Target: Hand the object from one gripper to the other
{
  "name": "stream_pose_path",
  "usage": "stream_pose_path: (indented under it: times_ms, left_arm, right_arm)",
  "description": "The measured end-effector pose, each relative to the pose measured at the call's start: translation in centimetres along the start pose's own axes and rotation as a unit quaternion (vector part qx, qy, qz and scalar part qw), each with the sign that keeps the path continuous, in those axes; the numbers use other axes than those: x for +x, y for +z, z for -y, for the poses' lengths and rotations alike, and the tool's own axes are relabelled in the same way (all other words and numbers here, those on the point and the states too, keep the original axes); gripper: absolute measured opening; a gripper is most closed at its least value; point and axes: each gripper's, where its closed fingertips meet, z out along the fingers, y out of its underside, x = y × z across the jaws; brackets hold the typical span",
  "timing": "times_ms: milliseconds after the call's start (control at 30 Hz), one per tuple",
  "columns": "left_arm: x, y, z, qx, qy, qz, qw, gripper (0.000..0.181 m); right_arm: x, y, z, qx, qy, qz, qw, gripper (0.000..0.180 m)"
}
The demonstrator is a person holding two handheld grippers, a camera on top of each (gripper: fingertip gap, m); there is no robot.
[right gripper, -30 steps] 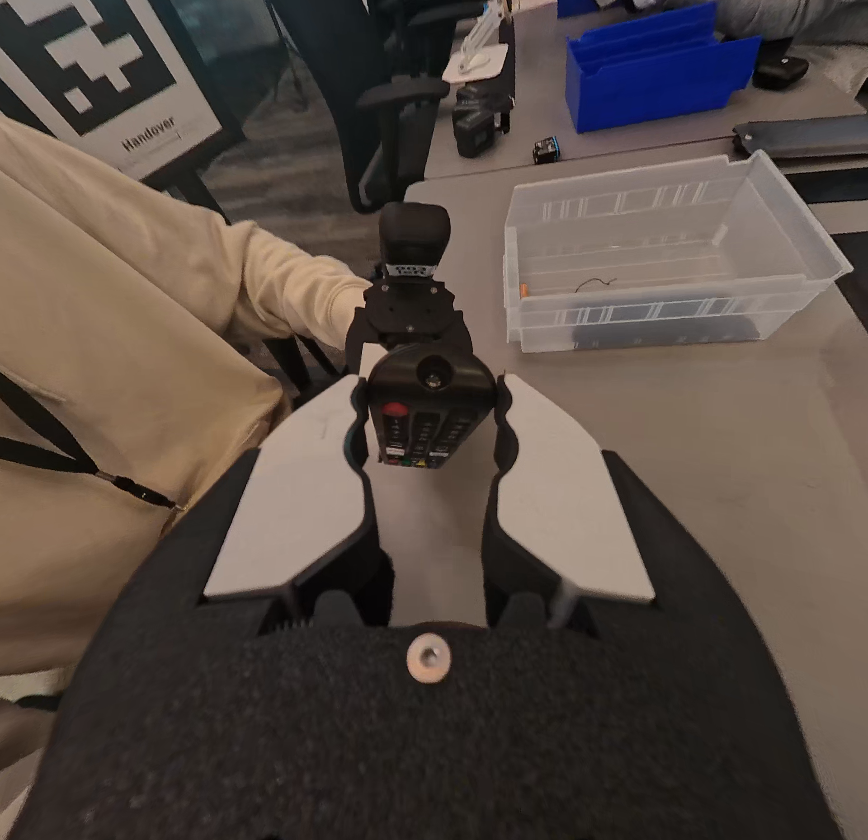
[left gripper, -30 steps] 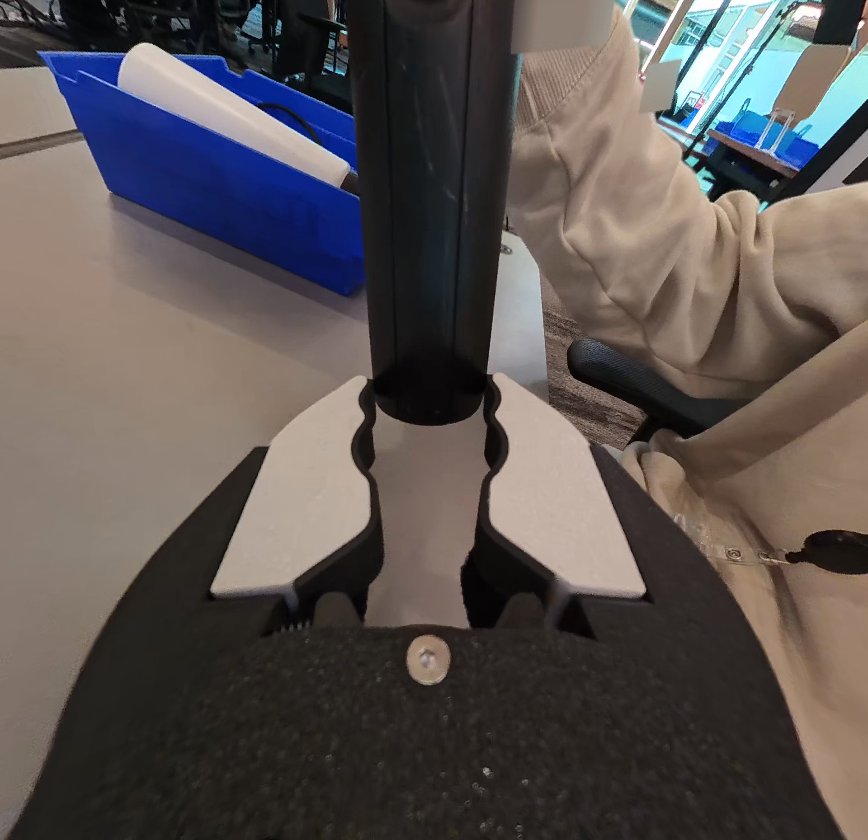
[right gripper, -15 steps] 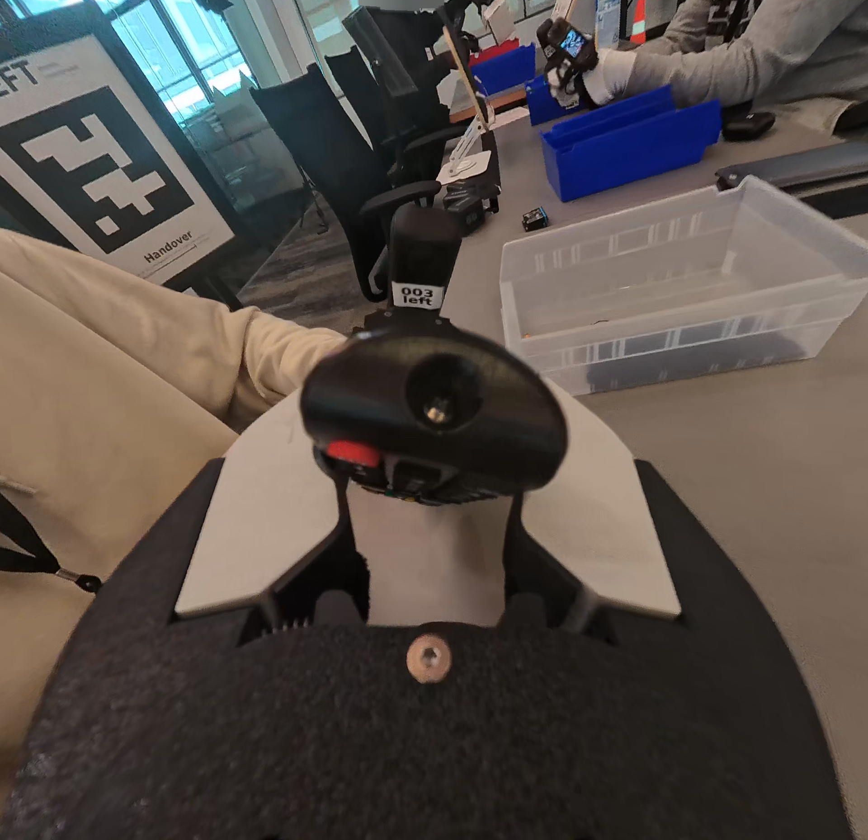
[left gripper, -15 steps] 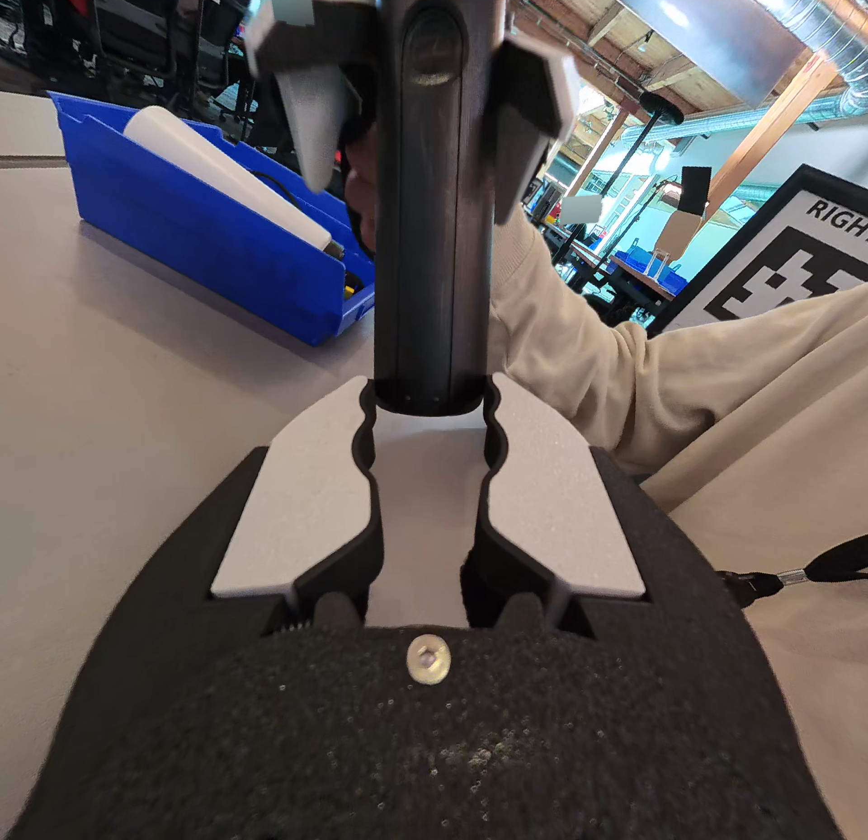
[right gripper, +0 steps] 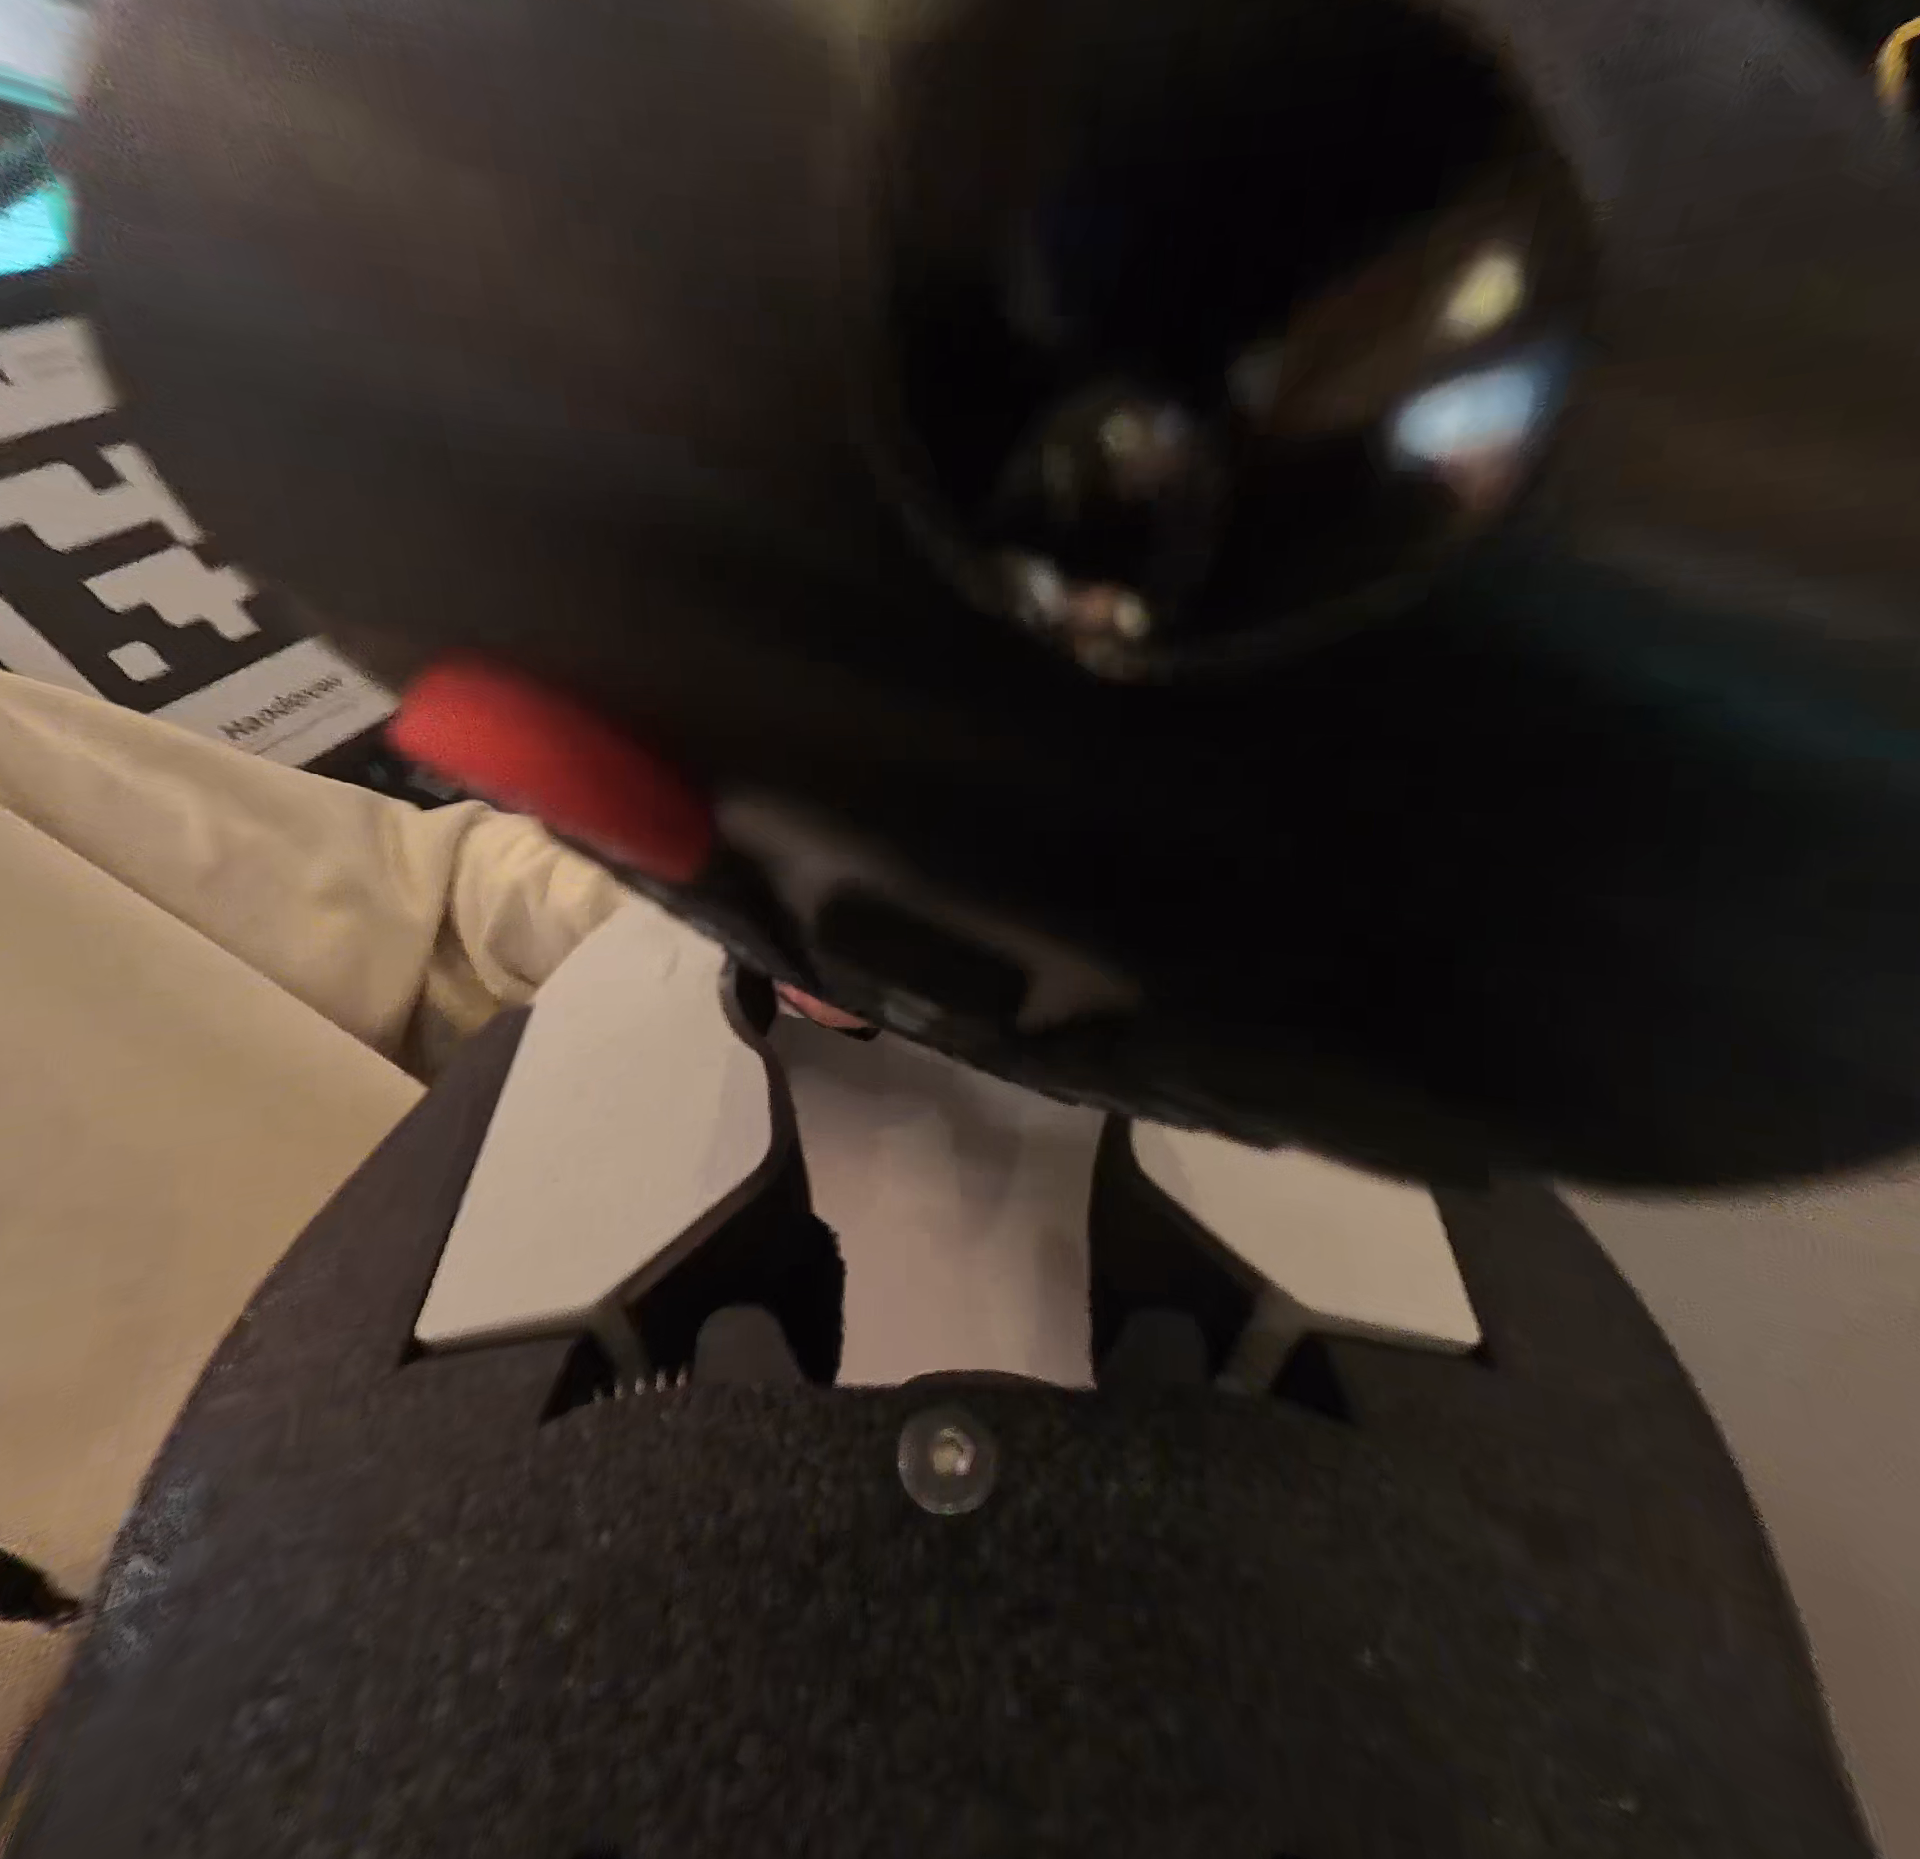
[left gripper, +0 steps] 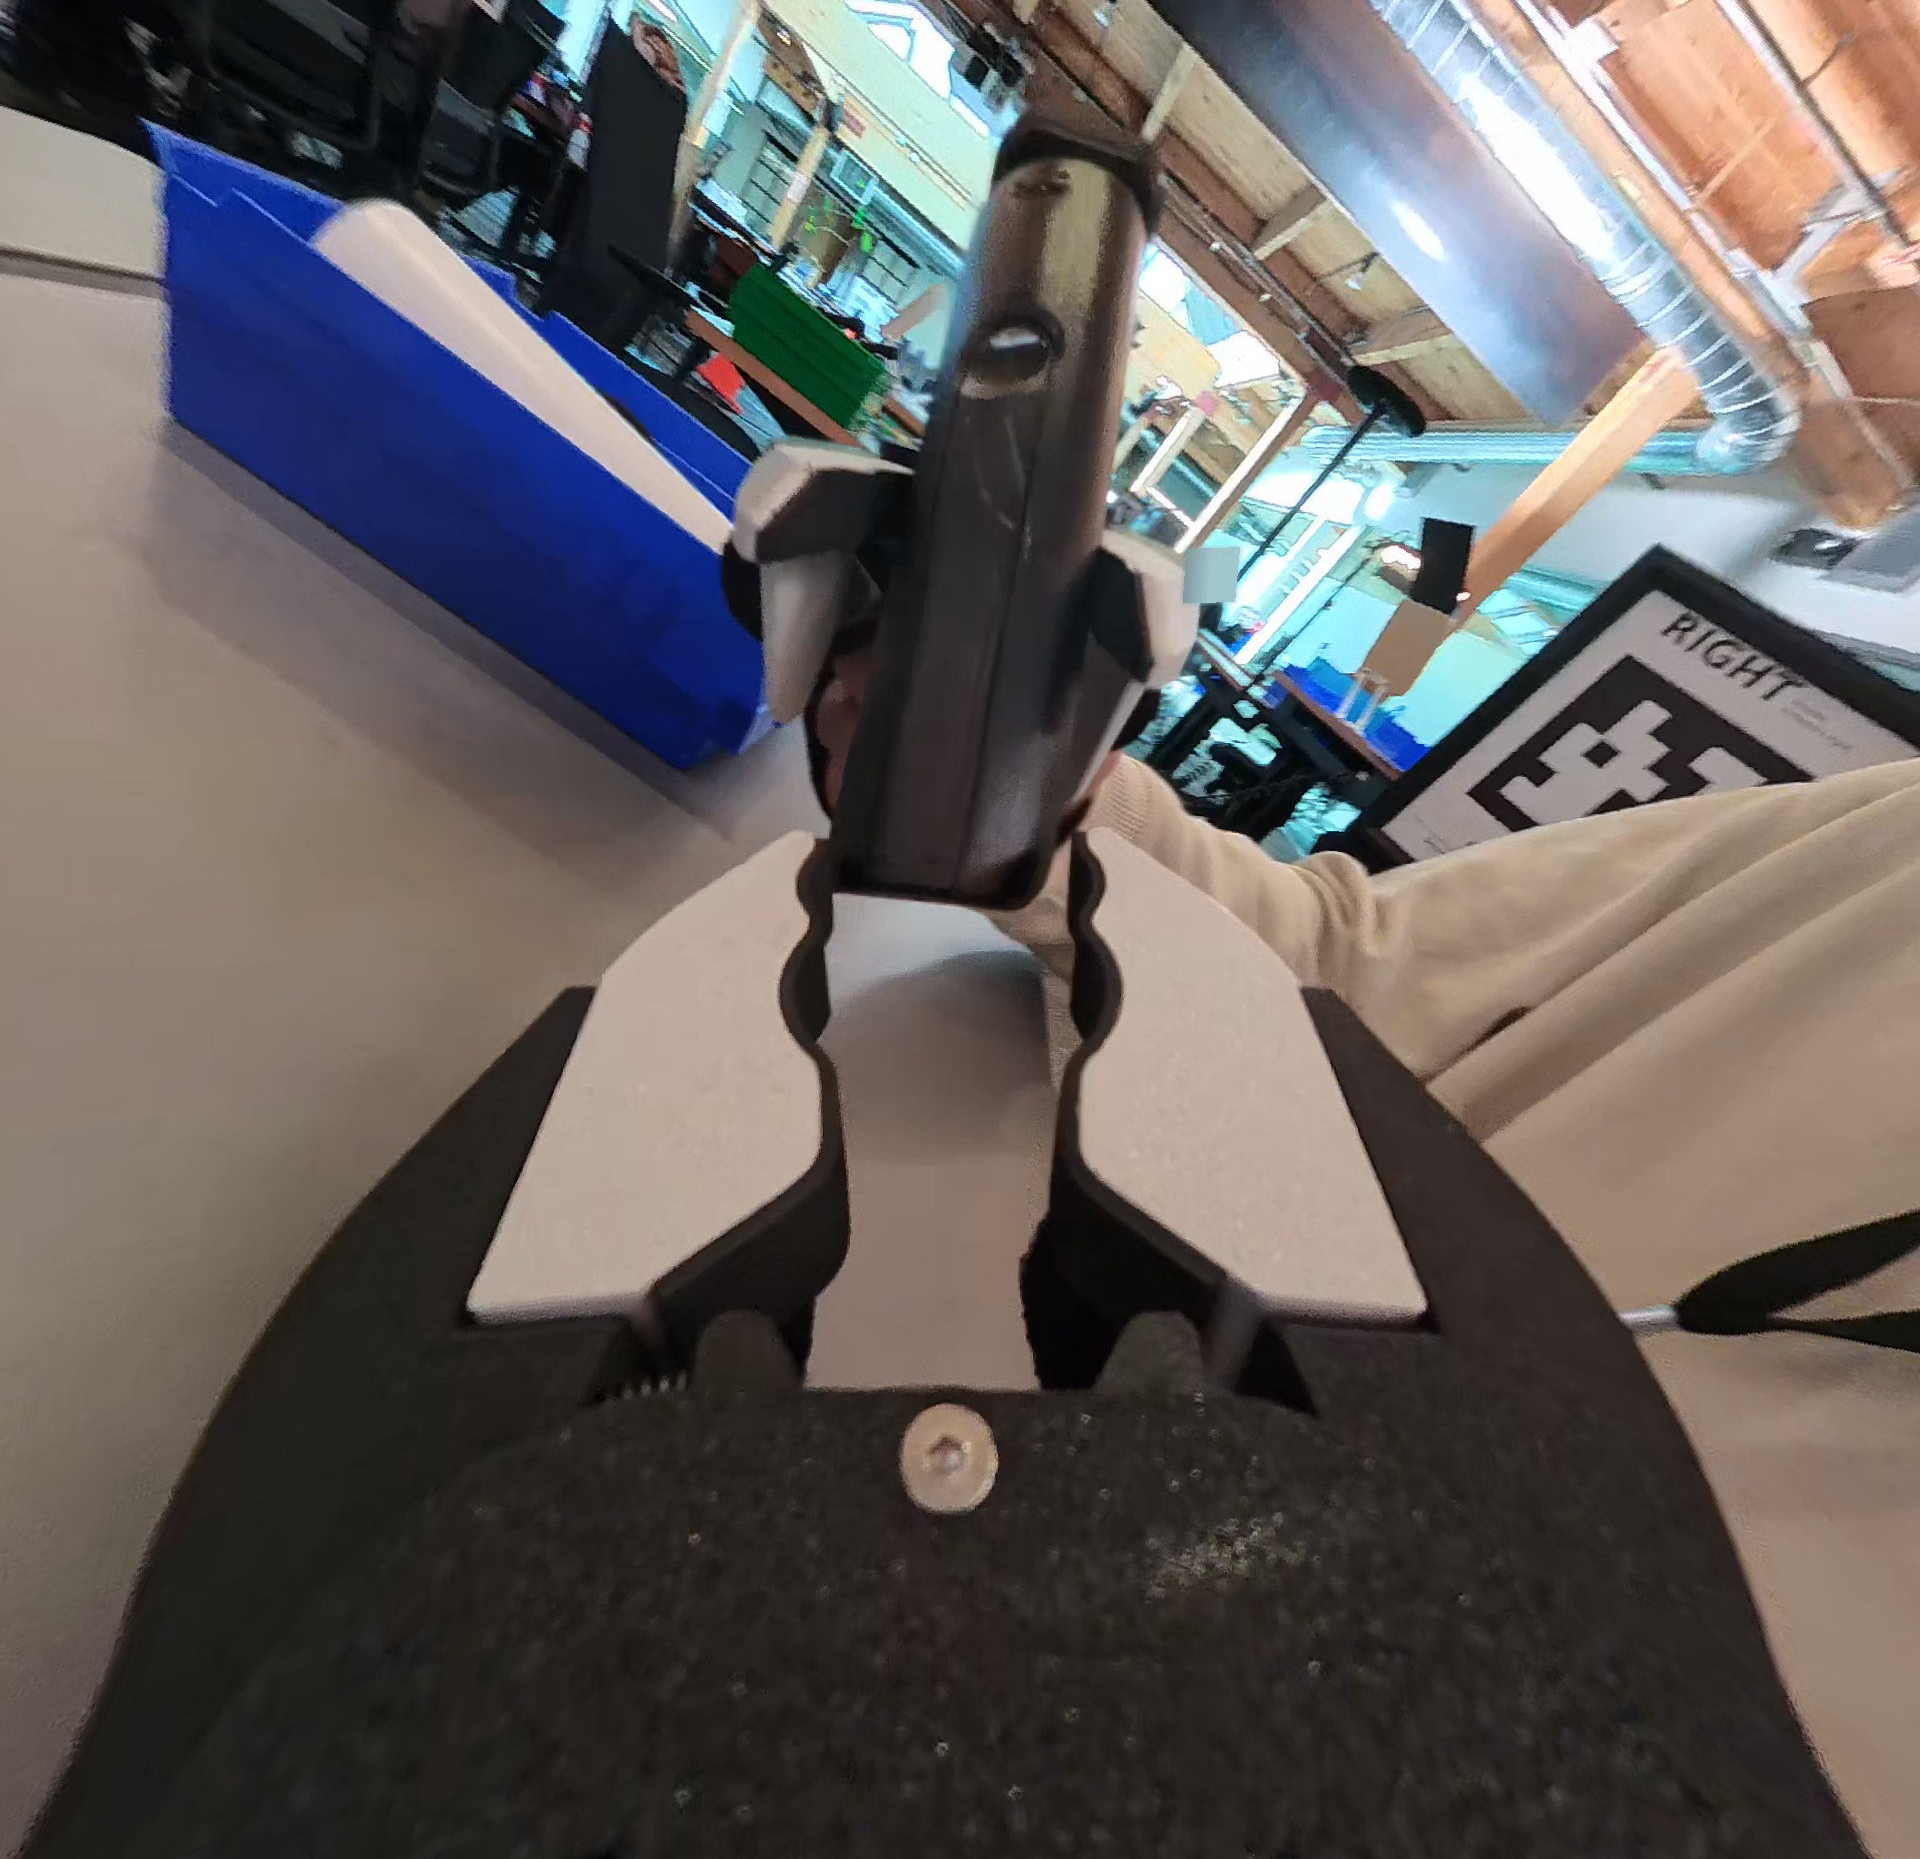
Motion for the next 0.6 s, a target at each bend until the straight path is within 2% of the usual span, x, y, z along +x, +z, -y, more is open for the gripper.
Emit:
stream_pose_path:
  times_ms: [33,100,167,200,300,433,600]
  left_arm:
    - [-0.4,-0.3,0.1,0.0,0.014,0.017,1.0,0.046]
    - [-1.4,-1.1,0.2,-0.008,0.049,0.062,0.997,0.061]
    - [-2.2,-1.7,0.3,-0.016,0.09,0.106,0.99,0.068]
    - [-2.5,-1.8,0.2,-0.025,0.111,0.125,0.986,0.073]
    - [-3.3,-1.4,-0.7,-0.063,0.168,0.179,0.967,0.076]
    - [-3.4,0.9,-3.3,-0.124,0.175,0.187,0.959,0.074]
    - [-3.8,1.6,-3.7,-0.128,0.196,0.203,0.951,0.062]
  right_arm:
    - [0.3,0.0,-0.2,-0.006,-0.012,-0.015,1.0,0.064]
    - [0.6,-0.1,-0.4,-0.009,-0.02,-0.034,0.999,0.062]
    - [1.3,-0.3,-0.5,-0.004,-0.01,-0.054,0.998,0.059]
    - [1.5,-0.5,-0.6,0.006,-0.001,-0.057,0.998,0.04]
    - [2.6,-0.5,-1.5,0.018,0.032,-0.068,0.997,0.04]
    - [3.5,0.0,-2.4,0.003,0.032,-0.096,0.995,0.039]
    - [2.9,0.7,-2.4,-0.003,0.035,-0.098,0.995,0.039]
